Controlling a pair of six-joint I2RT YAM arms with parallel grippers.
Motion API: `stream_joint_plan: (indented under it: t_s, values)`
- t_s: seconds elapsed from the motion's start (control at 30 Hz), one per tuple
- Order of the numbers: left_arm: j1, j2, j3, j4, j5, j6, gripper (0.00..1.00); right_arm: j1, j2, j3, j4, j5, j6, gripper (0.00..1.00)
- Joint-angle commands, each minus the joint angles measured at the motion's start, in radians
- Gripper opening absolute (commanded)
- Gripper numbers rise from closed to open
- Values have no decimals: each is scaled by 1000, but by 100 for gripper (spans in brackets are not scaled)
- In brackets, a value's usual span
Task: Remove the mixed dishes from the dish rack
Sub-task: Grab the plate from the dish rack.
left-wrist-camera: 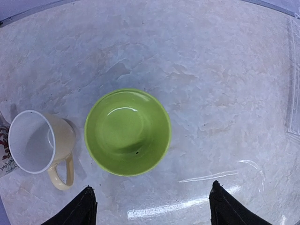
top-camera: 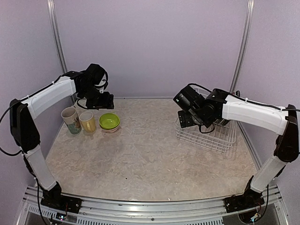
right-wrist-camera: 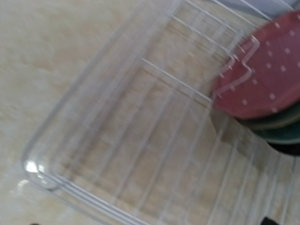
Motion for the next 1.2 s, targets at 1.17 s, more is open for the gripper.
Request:
stream_joint_plan:
  t_s: [1.17]
  values:
    - [-300, -85, -147, 220, 112, 41, 81, -598, -122, 59, -40, -61, 64, 92]
